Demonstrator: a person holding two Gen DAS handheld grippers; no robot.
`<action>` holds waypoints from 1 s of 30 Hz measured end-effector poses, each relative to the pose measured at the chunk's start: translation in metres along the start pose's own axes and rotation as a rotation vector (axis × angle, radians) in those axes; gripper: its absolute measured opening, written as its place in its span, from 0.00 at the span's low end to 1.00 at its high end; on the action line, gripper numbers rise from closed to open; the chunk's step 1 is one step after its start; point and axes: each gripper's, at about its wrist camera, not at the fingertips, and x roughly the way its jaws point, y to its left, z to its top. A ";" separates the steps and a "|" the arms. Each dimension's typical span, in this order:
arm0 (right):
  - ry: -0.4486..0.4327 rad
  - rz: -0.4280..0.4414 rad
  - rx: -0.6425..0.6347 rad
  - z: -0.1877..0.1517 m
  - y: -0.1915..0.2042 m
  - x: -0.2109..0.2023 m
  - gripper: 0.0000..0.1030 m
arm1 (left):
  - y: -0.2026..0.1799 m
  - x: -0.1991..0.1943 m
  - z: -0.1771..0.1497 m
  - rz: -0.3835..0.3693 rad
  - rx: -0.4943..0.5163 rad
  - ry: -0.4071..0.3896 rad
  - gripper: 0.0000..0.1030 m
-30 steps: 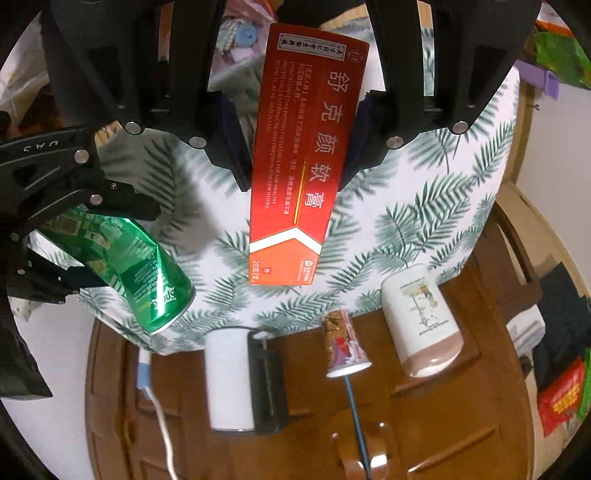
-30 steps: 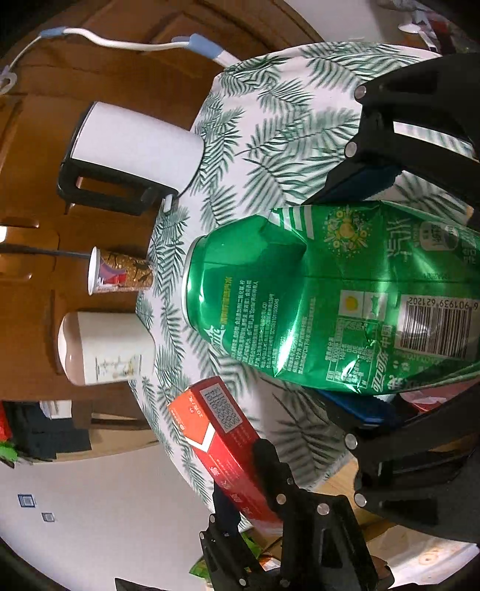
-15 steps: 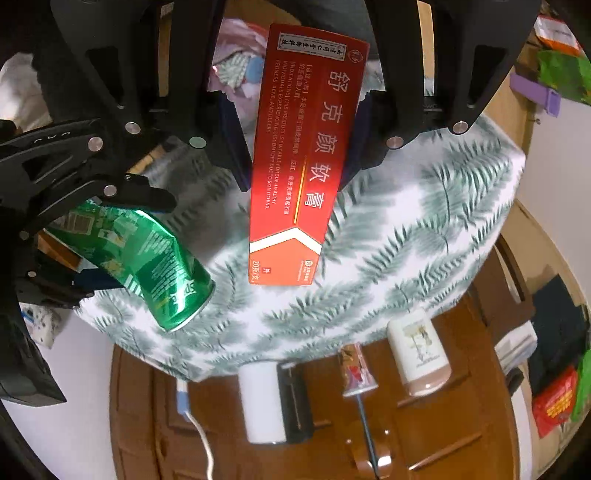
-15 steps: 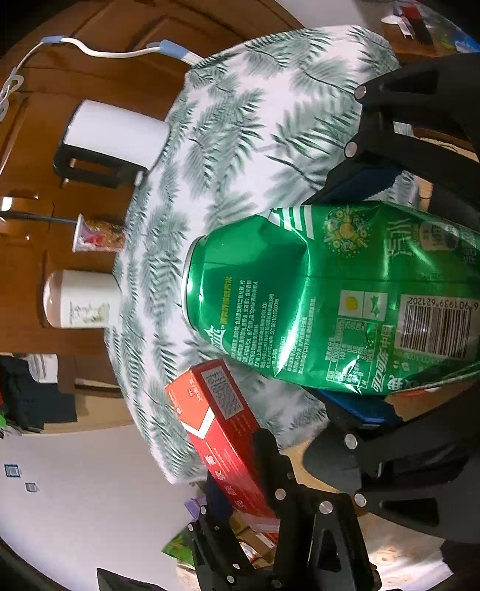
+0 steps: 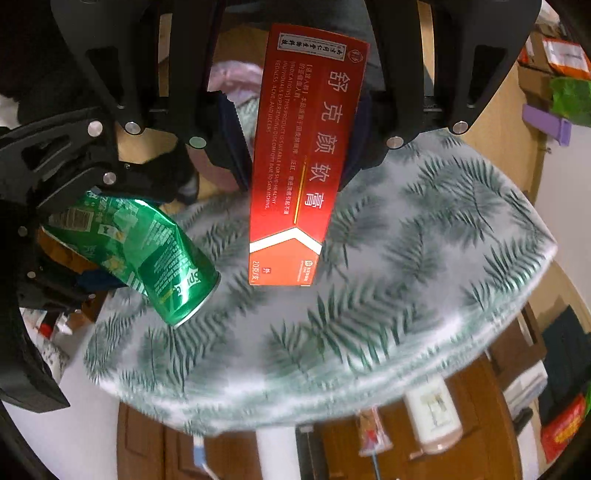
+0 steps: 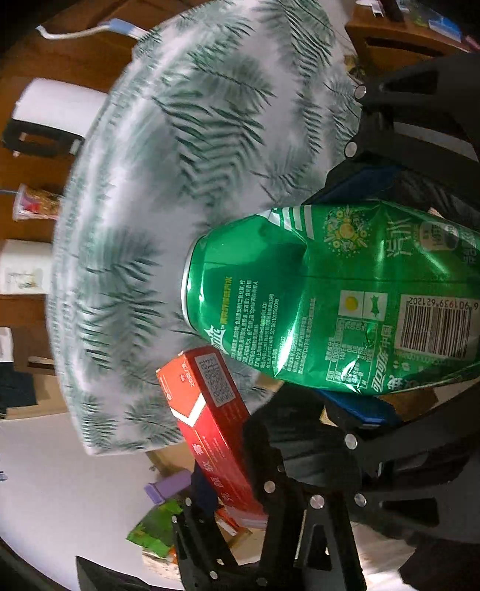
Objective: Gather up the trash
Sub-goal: 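Carry the red box and green can down over the bin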
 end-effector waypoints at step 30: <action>0.587 0.144 0.113 -0.106 -0.022 0.314 0.83 | 0.012 0.214 -0.061 -0.075 -0.083 0.428 0.47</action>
